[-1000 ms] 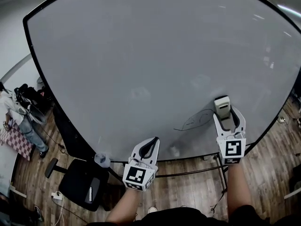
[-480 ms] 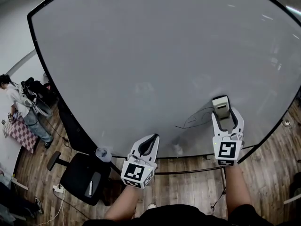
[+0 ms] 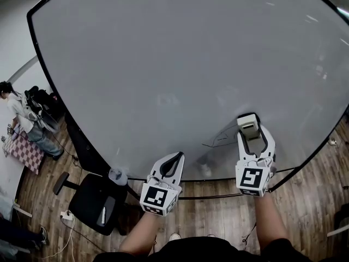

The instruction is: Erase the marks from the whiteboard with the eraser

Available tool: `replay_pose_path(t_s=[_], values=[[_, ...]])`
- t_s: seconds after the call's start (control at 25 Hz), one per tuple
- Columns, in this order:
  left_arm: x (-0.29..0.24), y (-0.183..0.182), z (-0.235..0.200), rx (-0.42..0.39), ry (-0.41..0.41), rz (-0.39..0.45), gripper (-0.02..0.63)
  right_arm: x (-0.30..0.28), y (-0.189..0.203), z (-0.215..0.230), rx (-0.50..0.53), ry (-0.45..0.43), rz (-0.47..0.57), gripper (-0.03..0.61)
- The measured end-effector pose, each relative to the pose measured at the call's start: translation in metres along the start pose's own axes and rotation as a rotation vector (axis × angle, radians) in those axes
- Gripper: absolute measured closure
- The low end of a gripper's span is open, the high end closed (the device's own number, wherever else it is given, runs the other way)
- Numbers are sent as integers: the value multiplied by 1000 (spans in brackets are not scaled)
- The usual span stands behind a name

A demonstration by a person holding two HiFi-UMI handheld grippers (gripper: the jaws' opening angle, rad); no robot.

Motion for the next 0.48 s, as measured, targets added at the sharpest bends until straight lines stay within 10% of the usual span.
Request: replay_pose_path(t_s=[0.48], values=[[7, 4, -4, 65, 6, 49, 594, 0, 1, -43, 8, -56, -73, 307]])
Point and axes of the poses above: the fingertips, and each gripper's own axes: x backward along the fingers, z to its right, y out of its underside, the point moved 5 cm from there along x, backward along the fingers, and after that the axes turned 3 degrees about -x, right-handed, at the moved point
